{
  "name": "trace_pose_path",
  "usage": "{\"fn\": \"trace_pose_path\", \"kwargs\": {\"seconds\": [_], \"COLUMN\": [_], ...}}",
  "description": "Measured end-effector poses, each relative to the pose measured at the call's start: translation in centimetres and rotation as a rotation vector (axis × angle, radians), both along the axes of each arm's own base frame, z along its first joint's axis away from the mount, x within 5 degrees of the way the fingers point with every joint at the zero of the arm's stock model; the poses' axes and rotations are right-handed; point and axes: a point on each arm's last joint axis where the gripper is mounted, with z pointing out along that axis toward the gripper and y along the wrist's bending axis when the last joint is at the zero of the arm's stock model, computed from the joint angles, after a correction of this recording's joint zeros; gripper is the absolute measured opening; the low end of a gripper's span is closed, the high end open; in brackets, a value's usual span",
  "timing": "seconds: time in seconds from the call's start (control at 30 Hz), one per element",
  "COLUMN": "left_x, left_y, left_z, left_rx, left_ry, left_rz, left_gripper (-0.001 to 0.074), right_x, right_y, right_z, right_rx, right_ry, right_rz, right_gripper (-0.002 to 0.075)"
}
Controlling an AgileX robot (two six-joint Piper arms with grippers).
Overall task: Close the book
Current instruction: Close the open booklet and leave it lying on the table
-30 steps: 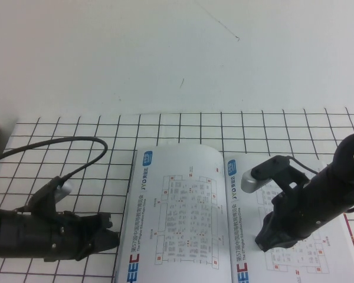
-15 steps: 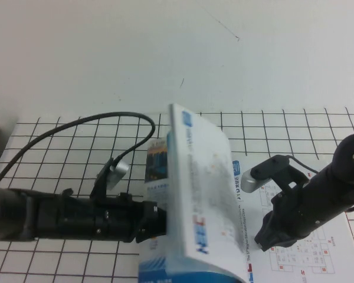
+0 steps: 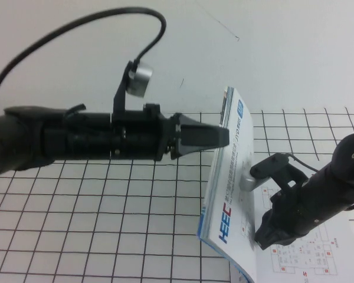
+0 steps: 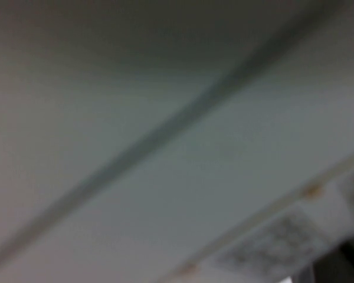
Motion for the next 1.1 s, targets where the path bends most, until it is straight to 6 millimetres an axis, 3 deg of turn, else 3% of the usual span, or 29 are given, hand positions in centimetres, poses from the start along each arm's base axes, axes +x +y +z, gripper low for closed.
{"fn": "trace_pose_path", "kwargs": {"seconds": [0.2, 0.3, 0.43, 0.57, 0.7, 0.8, 1.0, 1.1], "left_x": [-1.6, -3.4, -5.6, -8.1, -10.9, -13.2, -18.1, -20.5], "left_y": [0.5, 1.3, 2.9, 4.9, 6.7, 7.9, 10.0, 11.1], "left_z": [7.5, 10.3, 12.0, 13.6, 14.8, 15.4, 16.1, 16.0], "left_rx": [-0.052, 0.009, 0.133, 0.255, 0.391, 0.506, 0.676, 0.721], "left_ry": [-0.215, -0.328, -0.417, -0.499, -0.563, -0.599, -0.627, -0.629], "left_rz": [0.015, 0.033, 0.047, 0.080, 0.122, 0.156, 0.221, 0.296], "left_gripper": [-0.0004, -0.0004, -0.0004, -0.0004, -0.0004, -0.0004, -0.0004, -0.0004], "right_x": [0.0, -0.1, -0.7, -2.3, -5.4, -8.6, -15.1, -18.3], "right_y": [0.0, -0.2, -1.3, -2.7, -4.0, -5.4, -9.0, -11.1], "right_z": [0.1, 1.4, 5.8, 12.1, 19.0, 22.9, 26.6, 27.3], "right_rx": [-0.002, -0.003, 0.000, 0.024, 0.097, 0.125, 0.088, 0.071], "right_ry": [-0.006, -0.038, -0.144, -0.285, -0.456, -0.571, -0.689, -0.763], "right_rz": [0.004, 0.000, -0.001, 0.015, 0.017, 0.015, -0.074, -0.152], "right_gripper": [-0.0003, -0.0003, -0.0003, -0.0003, -0.0003, -0.0003, -0.0003, -0.0003]}}
